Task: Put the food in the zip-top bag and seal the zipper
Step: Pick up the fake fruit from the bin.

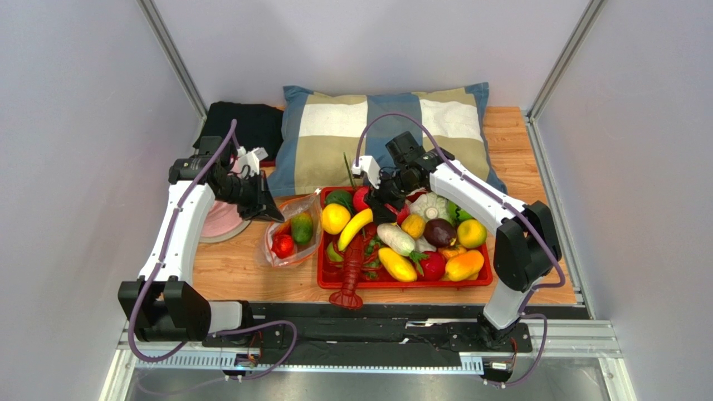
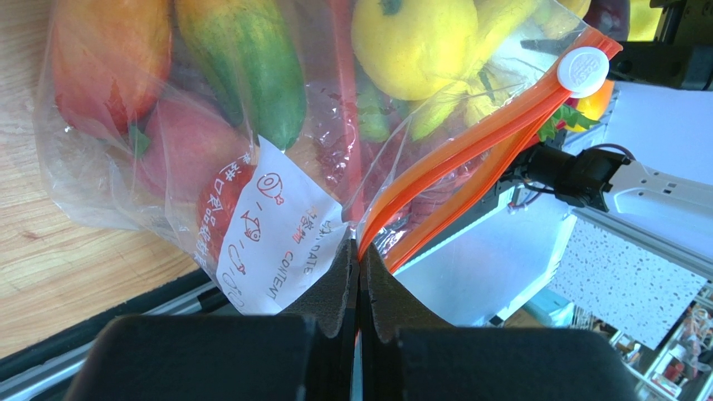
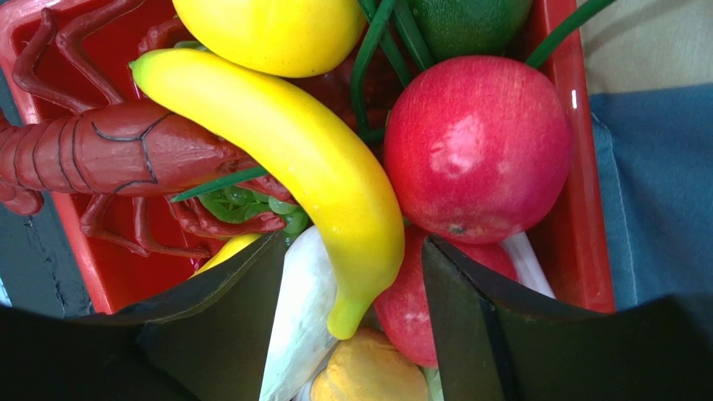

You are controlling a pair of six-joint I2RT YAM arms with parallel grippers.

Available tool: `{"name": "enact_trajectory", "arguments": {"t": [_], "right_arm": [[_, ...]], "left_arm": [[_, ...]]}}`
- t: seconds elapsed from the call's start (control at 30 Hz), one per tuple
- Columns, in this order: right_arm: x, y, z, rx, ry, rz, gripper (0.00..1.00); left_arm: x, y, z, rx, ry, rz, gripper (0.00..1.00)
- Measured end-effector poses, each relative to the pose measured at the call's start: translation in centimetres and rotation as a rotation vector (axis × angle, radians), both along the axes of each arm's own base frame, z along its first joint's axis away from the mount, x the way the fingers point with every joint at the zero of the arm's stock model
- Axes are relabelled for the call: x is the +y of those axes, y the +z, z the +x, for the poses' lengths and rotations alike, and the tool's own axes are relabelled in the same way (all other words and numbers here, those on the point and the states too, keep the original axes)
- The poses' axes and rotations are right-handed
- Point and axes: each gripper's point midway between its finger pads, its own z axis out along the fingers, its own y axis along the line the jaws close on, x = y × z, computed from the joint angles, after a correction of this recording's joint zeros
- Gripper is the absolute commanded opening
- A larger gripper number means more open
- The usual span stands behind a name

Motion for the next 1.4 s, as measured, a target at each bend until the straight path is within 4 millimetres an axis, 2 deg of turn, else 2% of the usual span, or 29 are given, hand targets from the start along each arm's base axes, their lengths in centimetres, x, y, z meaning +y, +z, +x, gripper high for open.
{"name": "enact_trajectory", "arguments": {"t": [0.4,0.67,0.8,0.97,1.1,1.3,1.4], "right_arm": [[0.3,-0.5,0.1,0.005,0.033,0.002,0.51],[-0.1,-1.5,-0.5,0.017,0.053,-0.01,0.34],[-0.1,-1.0,-0.5,0.002,0.057,-0.002,0.27],[-0.2,1.2,-0.8,-0.044,0.057,0.029,0.22],[-0.5,3.7,-1.3,-0.095,0.057,0.059,0.19],[-0.6,9.1,-2.6,-0.255,0.069,0.109,0.09],[1.2,13.3,-3.8,-0.413,0.11,0.145,0.05]], "left_arm": [[0.1,0.0,0.0,-0.003,0.002,0.008,0.0],[0.1,0.0,0.0,-0.003,0.002,0.008,0.0],[0.1,0.0,0.0,-0.003,0.002,0.008,0.0],[0.1,0.0,0.0,-0.002,0.002,0.009,0.0],[0.2,-0.1,0.0,-0.002,0.003,0.012,0.0],[0.2,-0.1,0.0,-0.002,0.003,0.011,0.0],[0.1,0.0,0.0,0.0,0.005,0.008,0.0]]}}
